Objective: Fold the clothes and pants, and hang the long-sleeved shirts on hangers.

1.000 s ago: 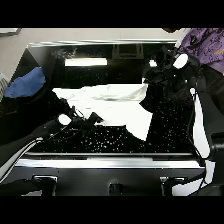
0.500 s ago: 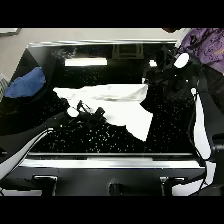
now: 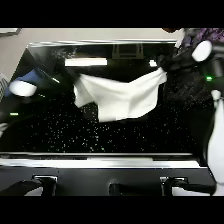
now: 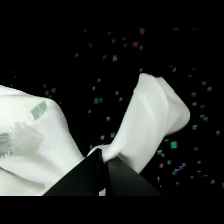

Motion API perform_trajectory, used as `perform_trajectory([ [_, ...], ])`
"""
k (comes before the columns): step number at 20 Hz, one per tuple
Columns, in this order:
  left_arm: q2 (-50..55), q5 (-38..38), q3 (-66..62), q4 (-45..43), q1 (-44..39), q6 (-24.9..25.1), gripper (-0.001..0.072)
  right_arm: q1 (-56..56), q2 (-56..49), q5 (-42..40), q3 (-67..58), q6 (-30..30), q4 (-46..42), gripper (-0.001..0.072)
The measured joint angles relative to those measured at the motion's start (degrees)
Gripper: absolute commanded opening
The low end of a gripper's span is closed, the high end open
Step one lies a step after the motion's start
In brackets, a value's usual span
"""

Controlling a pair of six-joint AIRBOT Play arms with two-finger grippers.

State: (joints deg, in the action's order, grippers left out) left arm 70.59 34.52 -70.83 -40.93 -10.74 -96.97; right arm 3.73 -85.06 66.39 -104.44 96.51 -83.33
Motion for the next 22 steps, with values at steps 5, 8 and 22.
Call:
perform_trajectory([
  [5, -17.70, 6.56, -11.98, -7.72, 9.55, 2.08, 0.0013, 0.09, 15.50, -0.11, -0.66, -1.73, -6.88, 0.0025],
  [8, -27.50, 11.41, -15.21, -12.81, 13.35, 0.02, 0.0014, 0.09, 25.31, 1.84, -0.74, -3.76, -8.28, 0.0025],
  [22, -21.18, 30.73, -13.53, -31.04, 17.38, -6.88, 0.0015, 0.09, 19.76, 5.66, -0.70, -5.64, -2.78, 0.0025],
])
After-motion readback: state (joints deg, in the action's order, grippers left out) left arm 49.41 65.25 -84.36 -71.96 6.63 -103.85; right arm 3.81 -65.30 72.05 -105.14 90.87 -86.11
